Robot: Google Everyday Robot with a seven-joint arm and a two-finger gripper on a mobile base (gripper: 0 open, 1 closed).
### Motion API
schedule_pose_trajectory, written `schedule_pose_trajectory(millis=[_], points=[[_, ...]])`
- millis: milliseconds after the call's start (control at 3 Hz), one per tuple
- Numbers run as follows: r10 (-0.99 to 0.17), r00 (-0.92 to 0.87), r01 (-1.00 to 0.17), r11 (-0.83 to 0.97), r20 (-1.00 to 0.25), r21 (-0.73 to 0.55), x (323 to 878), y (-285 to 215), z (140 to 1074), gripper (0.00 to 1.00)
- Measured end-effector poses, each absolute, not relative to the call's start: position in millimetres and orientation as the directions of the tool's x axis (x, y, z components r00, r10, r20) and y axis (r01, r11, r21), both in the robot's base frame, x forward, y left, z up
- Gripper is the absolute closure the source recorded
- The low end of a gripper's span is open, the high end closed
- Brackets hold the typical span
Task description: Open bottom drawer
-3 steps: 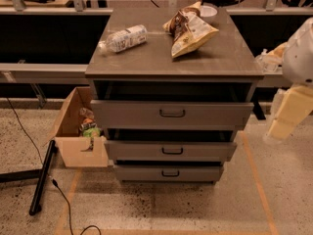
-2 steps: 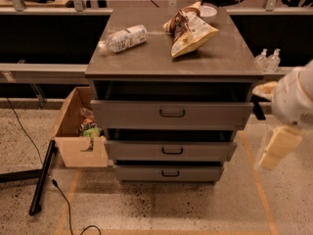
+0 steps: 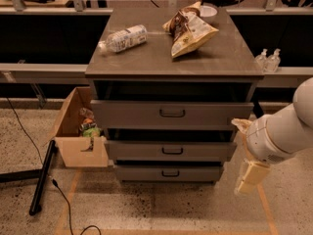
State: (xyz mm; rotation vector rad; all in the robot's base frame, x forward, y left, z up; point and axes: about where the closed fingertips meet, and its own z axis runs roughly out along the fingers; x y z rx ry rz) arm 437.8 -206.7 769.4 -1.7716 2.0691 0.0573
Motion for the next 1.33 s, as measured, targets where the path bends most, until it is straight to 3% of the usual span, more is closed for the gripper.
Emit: schedule_pose_trajectory(millis=[667,1000,1333], points=[[-0.954,-0.075,-0.947,0.159,-0.291,-0.279,442.4,-207.6,751.2,0.0],[-0.983,0.004,-0.944,0.057,-0.184,-0.325,452.6,-224.4,677.2,0.0],[-0.983,0.059,-0.925,0.012,-0.174,-0.381,501.7,-249.9,577.3,0.0]])
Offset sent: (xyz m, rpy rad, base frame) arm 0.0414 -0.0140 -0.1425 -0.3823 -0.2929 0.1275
